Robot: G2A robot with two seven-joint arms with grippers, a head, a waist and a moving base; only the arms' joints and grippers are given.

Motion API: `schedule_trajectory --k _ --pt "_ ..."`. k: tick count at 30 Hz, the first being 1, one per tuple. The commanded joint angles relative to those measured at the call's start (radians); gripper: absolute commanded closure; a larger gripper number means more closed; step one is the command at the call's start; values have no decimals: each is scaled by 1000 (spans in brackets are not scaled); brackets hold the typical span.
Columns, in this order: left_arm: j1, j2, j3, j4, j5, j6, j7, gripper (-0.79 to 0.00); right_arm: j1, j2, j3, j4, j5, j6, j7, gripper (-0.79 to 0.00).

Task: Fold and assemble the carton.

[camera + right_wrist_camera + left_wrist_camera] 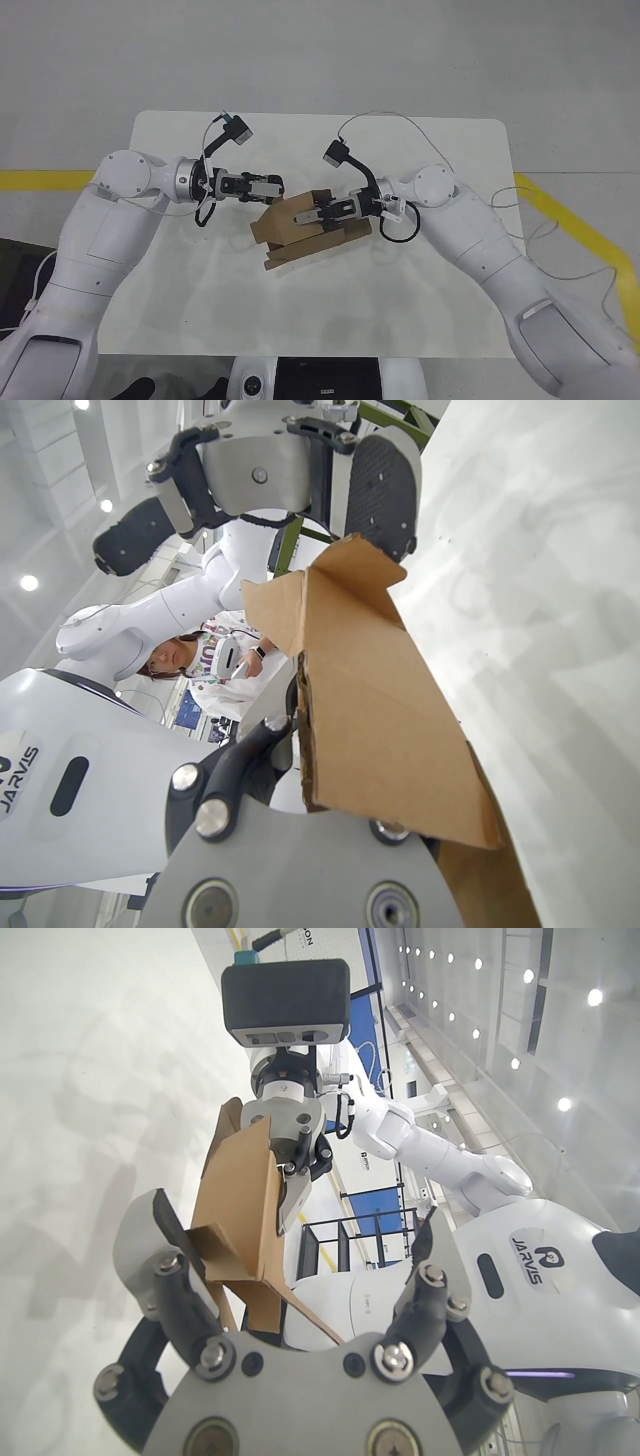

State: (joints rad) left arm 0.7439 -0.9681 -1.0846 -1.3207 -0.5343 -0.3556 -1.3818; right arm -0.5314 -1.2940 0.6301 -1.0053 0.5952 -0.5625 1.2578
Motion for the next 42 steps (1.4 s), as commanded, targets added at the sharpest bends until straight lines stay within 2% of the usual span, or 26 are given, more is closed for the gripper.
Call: schedule_trajectory --k 1,14,22,29,42 --pt "1 0 -1 -2 -4 2 -3 -785 4 -3 -9 3 5 0 0 0" --pt "3 -1 -6 -7 -9 4 -13 -785 24 -15 -33 22 37 -15 -15 0" --pt "-8 0 -25 18 7 -7 10 -785 22 10 26 60 35 -48 -49 0" --pt "-3 1 -29 5 0 -6 5 -785 11 26 72 79 16 -84 -85 0" --pt "25 1 -25 -42 -10 7 -18 -785 22 3 98 117 -41 -127 -194 0"
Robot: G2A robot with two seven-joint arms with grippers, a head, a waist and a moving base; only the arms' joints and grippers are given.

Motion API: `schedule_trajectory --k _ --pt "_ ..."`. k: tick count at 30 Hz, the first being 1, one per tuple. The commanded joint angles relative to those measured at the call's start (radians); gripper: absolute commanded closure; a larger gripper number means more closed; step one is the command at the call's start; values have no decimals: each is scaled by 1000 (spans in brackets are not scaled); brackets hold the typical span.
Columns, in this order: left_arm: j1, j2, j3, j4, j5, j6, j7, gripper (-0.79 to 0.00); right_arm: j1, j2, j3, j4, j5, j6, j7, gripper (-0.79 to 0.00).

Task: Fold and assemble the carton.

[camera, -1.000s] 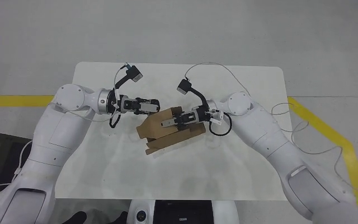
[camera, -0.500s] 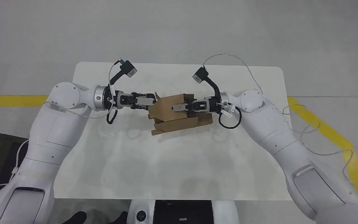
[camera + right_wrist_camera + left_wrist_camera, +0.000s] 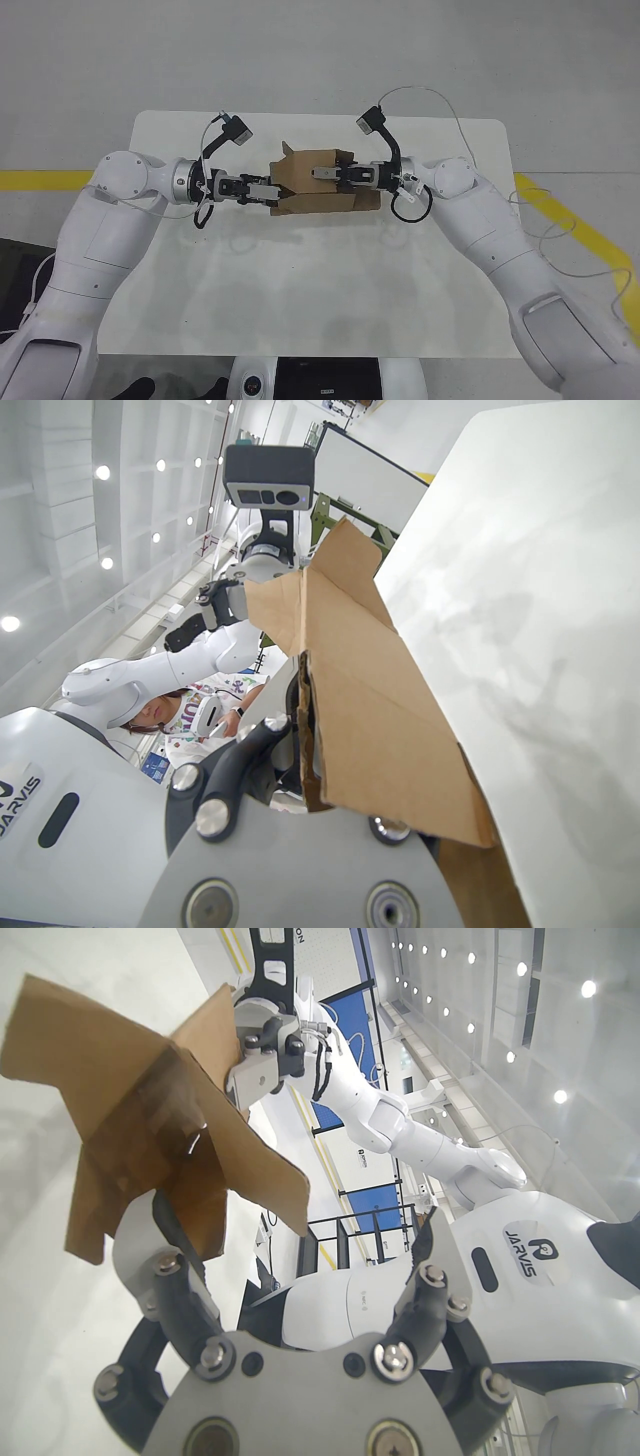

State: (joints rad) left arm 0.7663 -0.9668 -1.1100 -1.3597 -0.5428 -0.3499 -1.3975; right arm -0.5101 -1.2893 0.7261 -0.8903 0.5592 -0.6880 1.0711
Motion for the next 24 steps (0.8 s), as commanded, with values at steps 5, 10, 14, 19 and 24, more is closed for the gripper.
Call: schedule_trajectory --k 5,10,14,19,24 --pt "13 1 -1 -21 -9 8 -11 -785 7 -8 12 14 -36 -9 -47 0" --pt "19 1 -1 -33 -8 14 -14 -785 9 -14 21 18 -61 -12 -74 0" --pt "25 1 4 -41 -10 18 -19 -785 12 -19 25 14 -74 -10 -90 0" --pt "28 -1 9 -46 -6 20 -17 -785 18 -29 24 3 -90 -8 -99 0" --pt "26 -2 13 -44 -2 19 -16 -785 22 -42 16 -14 -99 -6 -99 0"
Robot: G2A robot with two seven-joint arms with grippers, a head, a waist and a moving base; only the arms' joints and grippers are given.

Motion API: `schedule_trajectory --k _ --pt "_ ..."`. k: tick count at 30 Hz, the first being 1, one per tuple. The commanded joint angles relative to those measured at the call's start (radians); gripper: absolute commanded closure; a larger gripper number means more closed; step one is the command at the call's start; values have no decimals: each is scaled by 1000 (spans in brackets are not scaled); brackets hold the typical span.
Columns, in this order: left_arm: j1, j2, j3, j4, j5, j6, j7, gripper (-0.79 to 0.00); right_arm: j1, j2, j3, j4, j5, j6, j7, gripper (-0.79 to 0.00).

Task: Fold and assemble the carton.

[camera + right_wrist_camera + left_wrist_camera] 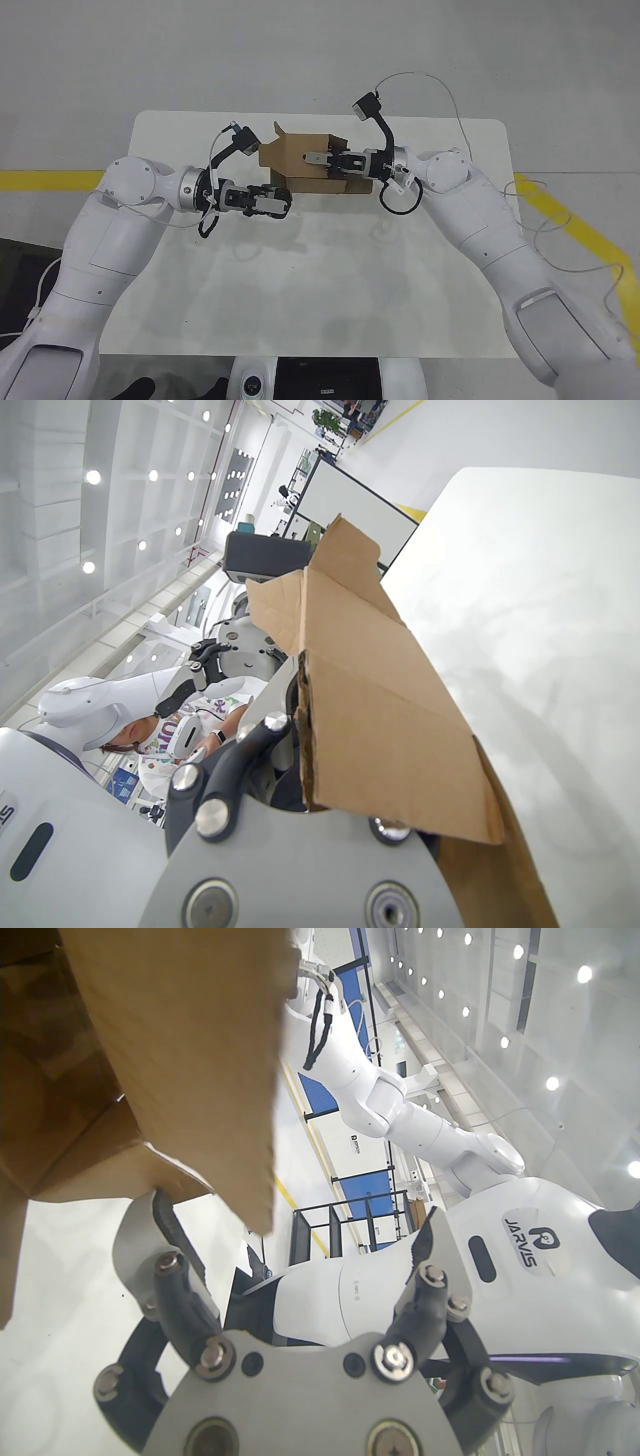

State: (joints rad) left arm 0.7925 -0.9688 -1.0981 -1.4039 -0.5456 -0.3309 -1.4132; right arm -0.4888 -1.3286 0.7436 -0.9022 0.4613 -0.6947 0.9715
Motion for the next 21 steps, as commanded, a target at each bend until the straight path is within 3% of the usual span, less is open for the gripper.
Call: schedule_trajectory --k 1,21 --pt "-1 -1 2 0 1 -1 0 -785 1 -5 -5 -4 -1 1 0 0" --pt "-10 -3 -8 19 -1 -6 10 -785 15 -51 -21 48 -19 -11 -3 0"
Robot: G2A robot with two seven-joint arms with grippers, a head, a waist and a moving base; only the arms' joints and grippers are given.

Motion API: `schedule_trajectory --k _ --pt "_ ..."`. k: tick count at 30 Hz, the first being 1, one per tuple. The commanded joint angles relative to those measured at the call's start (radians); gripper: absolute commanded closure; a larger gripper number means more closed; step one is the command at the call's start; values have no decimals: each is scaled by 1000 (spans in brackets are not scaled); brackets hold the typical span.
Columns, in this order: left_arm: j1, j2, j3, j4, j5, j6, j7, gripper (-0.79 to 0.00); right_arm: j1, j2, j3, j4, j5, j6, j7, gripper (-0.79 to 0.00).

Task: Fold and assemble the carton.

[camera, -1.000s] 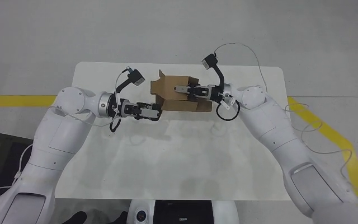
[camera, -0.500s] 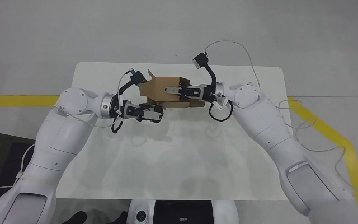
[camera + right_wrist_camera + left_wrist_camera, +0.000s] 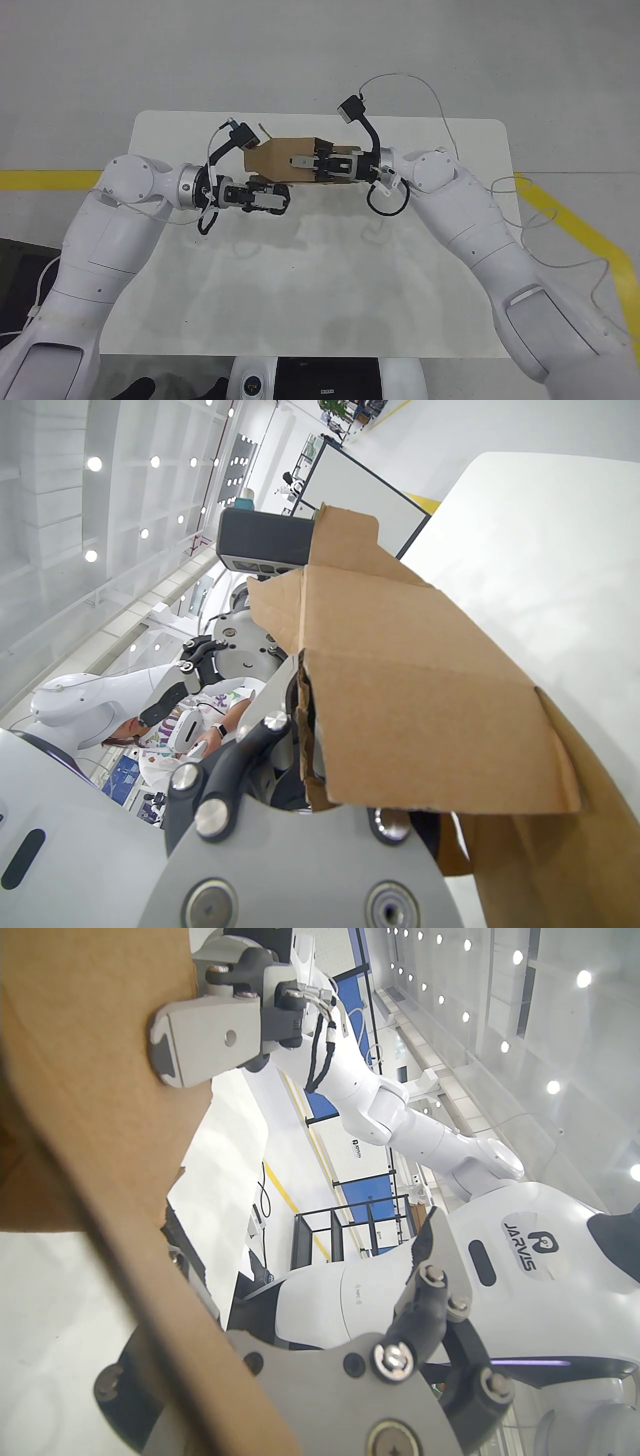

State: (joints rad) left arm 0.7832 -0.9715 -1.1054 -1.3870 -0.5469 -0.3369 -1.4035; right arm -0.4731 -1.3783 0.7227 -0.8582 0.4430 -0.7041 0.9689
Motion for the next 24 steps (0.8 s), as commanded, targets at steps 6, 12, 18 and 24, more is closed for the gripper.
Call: schedule_trajectory --k 6,12,18,24 --pt "-5 -1 -3 13 5 0 6 -785 -1 -11 3 20 -1 -11 1 0" --pt "-9 -1 -7 19 6 -3 8 -785 -4 -19 7 29 7 -15 13 0" --pt "-9 0 -13 19 4 -2 9 -785 -9 -24 16 34 6 -15 21 0" --pt "-7 0 -15 16 6 -1 8 -785 -20 -27 29 29 18 -13 17 0"
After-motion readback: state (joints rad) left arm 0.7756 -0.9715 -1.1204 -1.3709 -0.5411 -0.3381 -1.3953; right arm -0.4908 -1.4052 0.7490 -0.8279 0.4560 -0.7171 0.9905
